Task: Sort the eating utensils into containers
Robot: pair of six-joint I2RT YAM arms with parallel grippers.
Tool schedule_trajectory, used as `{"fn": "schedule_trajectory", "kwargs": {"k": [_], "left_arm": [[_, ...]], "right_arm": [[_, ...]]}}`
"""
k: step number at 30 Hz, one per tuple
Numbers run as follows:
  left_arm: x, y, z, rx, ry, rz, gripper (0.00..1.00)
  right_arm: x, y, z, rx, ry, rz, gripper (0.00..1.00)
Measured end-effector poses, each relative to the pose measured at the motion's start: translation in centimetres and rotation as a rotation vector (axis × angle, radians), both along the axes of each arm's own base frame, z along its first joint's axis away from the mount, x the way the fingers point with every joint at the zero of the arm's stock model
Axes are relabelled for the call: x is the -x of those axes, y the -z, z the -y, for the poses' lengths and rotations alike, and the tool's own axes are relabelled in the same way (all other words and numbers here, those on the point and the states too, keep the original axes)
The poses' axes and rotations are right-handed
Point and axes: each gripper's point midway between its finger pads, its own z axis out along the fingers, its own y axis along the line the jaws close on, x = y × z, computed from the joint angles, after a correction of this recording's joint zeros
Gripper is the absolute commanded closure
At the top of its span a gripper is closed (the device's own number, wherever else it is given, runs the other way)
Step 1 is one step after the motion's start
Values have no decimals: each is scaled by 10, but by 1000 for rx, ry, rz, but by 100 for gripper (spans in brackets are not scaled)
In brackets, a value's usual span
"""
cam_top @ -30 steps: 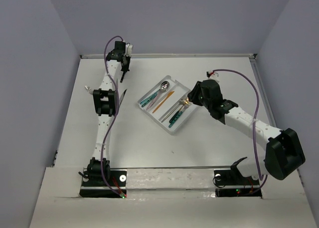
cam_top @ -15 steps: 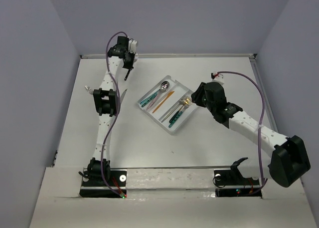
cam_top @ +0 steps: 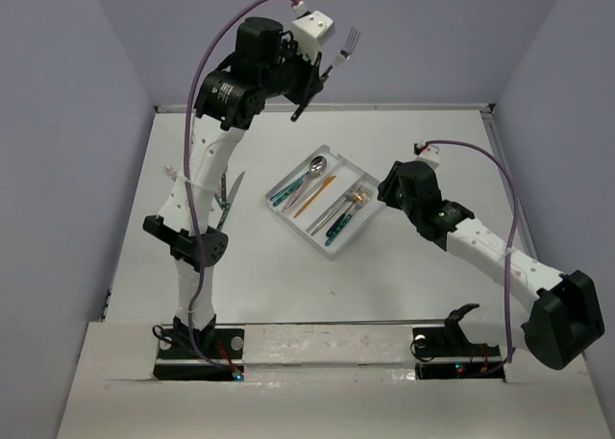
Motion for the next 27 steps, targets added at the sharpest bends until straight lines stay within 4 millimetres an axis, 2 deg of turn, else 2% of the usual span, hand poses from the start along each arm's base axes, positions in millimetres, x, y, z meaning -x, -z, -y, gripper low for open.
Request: {"fn": "schedule_trajectory", "kwargs": {"k": [1, 3, 4, 5, 8, 10, 15, 19, 23, 27], "left_arm": [[11, -2, 9, -1, 23, 3, 100], [25, 12, 19, -29, 40, -12, 100], [29, 36, 21, -65, 29, -40, 100], [32, 49, 22, -75, 14, -24, 100], [52, 121, 9, -189, -28, -107, 100], [58, 152, 5, -233, -44, -144, 100], [71, 203, 19, -242, -37, -176, 100], [101, 240, 54, -210, 51, -234, 100], [128, 267, 93, -133, 134, -311, 100], [137, 288, 114, -105, 163, -365, 100]], "right_arm": [[1, -1, 1, 2, 2, 1, 60], [3, -4, 3, 6, 2, 5, 60], [5, -6, 4, 6, 1, 8, 60], [6, -9, 6, 8, 1, 11, 60], [11, -14, 9, 7, 5, 18, 60], [14, -21, 12, 2, 10, 30, 60], [21, -40, 20, -14, 28, 76, 60], [25, -45, 26, -17, 42, 89, 60], [28, -39, 28, -16, 52, 76, 60], [34, -25, 32, -3, 63, 39, 60]]}}
